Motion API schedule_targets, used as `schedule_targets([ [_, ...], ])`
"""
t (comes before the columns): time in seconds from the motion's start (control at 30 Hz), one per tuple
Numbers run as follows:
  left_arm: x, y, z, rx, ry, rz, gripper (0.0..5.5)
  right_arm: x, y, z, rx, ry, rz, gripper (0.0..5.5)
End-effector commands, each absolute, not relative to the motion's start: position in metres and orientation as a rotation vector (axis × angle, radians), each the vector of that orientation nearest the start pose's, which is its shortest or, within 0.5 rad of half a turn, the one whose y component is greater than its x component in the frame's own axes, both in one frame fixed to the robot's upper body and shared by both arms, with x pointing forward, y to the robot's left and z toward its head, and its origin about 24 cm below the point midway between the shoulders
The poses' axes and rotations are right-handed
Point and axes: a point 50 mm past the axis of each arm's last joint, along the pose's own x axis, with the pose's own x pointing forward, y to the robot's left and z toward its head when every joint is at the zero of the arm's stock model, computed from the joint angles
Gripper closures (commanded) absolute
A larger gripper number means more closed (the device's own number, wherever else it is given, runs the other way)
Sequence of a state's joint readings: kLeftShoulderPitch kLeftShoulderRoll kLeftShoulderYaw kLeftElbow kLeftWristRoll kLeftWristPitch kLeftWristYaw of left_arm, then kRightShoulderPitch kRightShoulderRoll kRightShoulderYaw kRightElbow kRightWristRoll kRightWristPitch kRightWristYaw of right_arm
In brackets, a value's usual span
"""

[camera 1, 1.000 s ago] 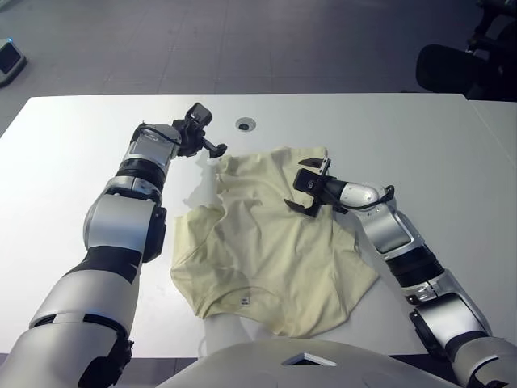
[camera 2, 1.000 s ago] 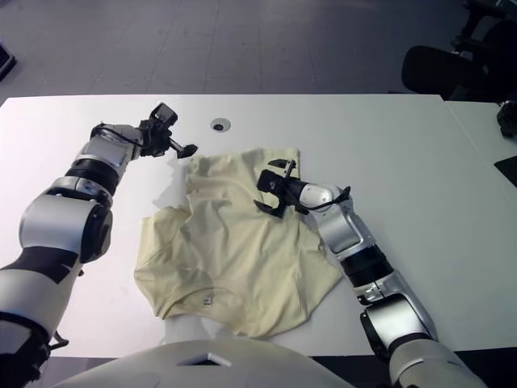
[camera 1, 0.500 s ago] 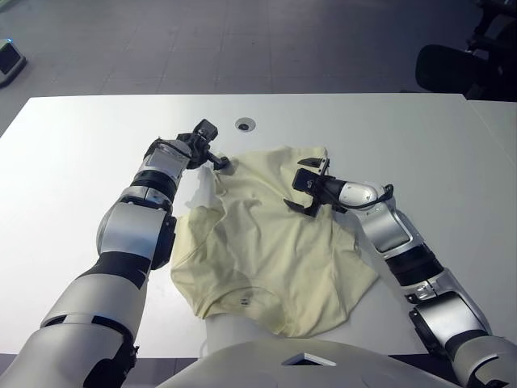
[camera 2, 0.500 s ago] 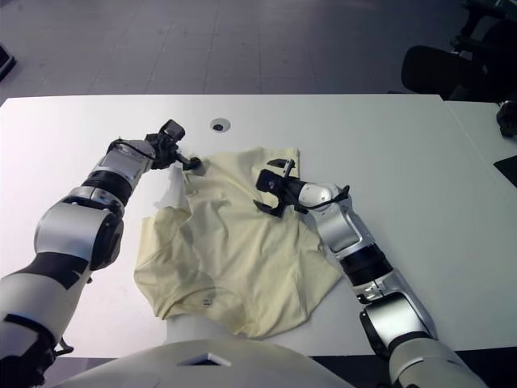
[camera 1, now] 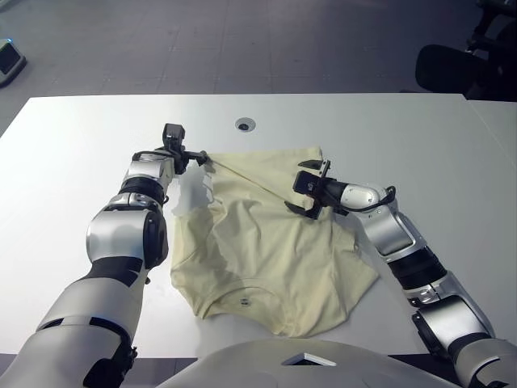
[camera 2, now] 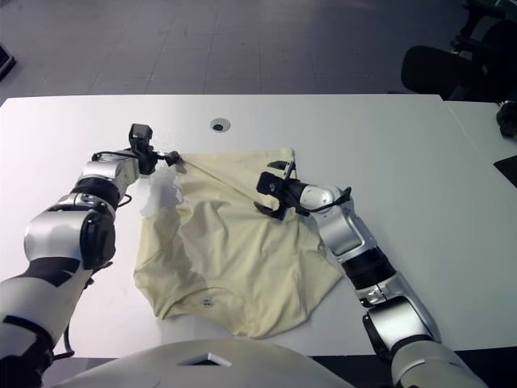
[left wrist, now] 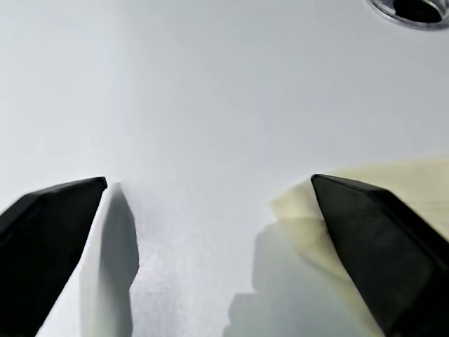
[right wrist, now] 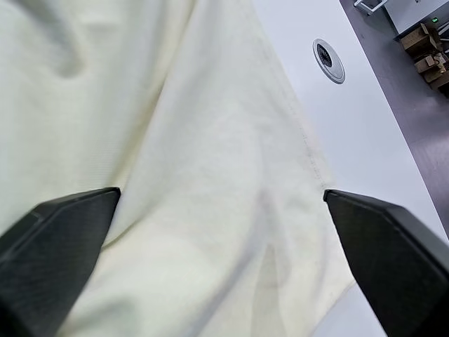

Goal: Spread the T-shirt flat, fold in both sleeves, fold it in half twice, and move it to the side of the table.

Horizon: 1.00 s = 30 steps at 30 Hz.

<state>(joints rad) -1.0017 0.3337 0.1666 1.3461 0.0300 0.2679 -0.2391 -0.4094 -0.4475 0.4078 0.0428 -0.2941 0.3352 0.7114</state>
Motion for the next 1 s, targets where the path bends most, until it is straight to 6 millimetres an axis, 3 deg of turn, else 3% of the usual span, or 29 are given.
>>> schedule_targets([
  [0.03, 0.380, 0.223, 0.057, 0.008, 0.569, -0.003, 0.10, 0.295, -0.126, 0.061, -0.860, 0.354, 0.900, 0.12],
  [0.1, 0.387, 0.218, 0.068, 0.009, 0.498, -0.036, 0.10, 0.301, -0.125, 0.060, -0.844, 0.348, 0.877, 0.12],
  [0.2, 0.396, 0.206, 0.085, -0.006, 0.406, -0.104, 0.10, 0.325, -0.125, 0.065, -0.790, 0.321, 0.788, 0.12],
  [0.37, 0.410, 0.195, 0.118, 0.108, 0.289, -0.166, 0.10, 0.370, -0.128, 0.107, -0.679, 0.178, 0.615, 0.12],
  [0.5, 0.407, 0.184, 0.110, 0.390, 0.322, -0.282, 0.10, 0.389, -0.147, 0.120, -0.648, 0.169, 0.517, 0.12],
  [0.63, 0.395, 0.186, 0.088, 0.492, 0.375, -0.421, 0.10, 0.396, -0.157, 0.123, -0.637, 0.176, 0.487, 0.12],
  [0.73, 0.377, 0.210, 0.081, 0.551, 0.347, -0.446, 0.10, 0.386, -0.173, 0.119, -0.645, 0.177, 0.491, 0.12],
  [0.83, 0.339, 0.227, 0.102, 0.470, 0.264, -0.434, 0.10, 0.357, -0.201, 0.119, -0.611, 0.171, 0.445, 0.12],
  [0.93, 0.285, 0.243, 0.122, 0.290, 0.268, -0.418, 0.10, 0.303, -0.229, 0.111, -0.367, 0.217, 0.361, 0.12],
  [1.0, 0.247, 0.257, 0.118, 0.178, 0.347, -0.359, 0.10, 0.257, -0.246, 0.099, -0.119, 0.298, 0.244, 0.12],
])
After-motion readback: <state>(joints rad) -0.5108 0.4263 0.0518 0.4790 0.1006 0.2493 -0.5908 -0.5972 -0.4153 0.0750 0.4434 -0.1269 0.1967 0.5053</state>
